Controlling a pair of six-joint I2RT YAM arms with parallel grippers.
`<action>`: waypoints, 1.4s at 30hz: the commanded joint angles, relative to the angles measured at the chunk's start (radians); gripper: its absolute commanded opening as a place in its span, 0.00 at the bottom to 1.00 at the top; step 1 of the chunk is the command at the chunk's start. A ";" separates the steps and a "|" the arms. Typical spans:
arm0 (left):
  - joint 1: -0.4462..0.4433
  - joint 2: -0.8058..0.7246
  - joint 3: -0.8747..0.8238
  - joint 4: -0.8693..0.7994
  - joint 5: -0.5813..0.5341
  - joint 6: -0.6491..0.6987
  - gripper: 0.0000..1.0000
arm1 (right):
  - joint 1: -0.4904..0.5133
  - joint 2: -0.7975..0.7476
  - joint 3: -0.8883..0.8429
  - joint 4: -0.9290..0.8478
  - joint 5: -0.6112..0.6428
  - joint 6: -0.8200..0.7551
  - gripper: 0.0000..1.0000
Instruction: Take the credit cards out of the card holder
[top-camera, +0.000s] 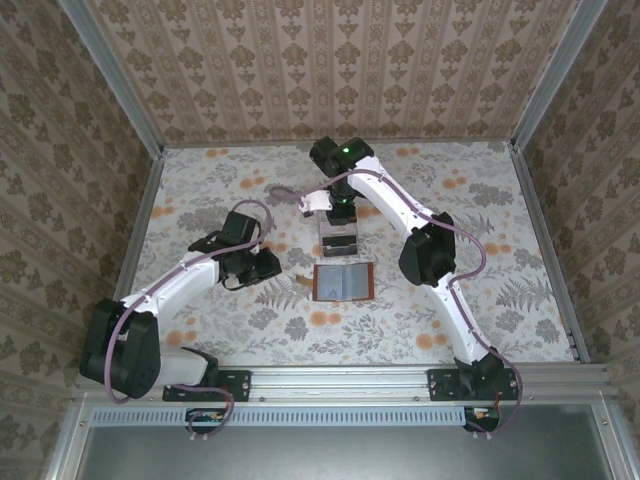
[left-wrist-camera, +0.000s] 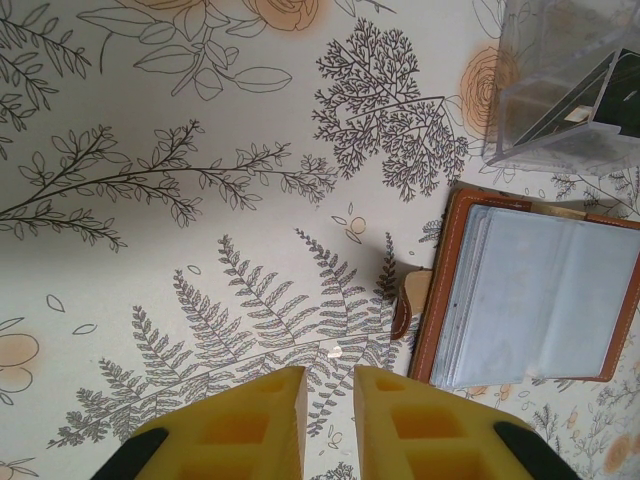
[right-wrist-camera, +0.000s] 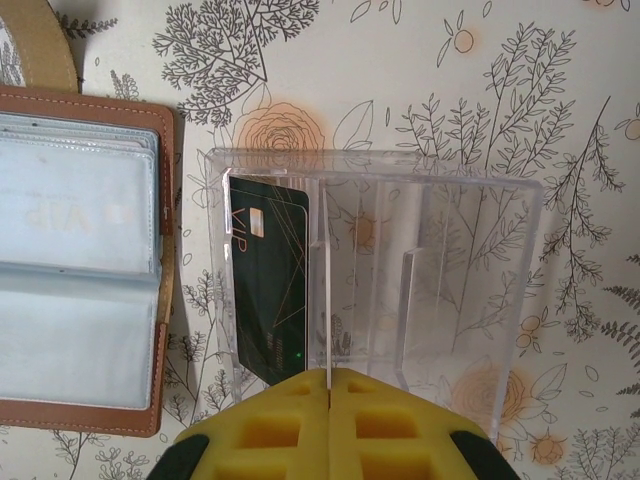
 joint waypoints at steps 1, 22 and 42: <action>0.005 0.014 0.023 -0.020 -0.004 -0.004 0.21 | -0.004 -0.029 0.028 -0.008 0.013 -0.036 0.00; 0.005 0.017 0.023 -0.030 -0.006 -0.002 0.21 | -0.026 0.054 -0.022 -0.053 -0.066 -0.022 0.00; 0.005 0.025 0.023 -0.026 0.003 0.001 0.21 | -0.038 0.052 -0.016 0.016 -0.077 0.039 0.20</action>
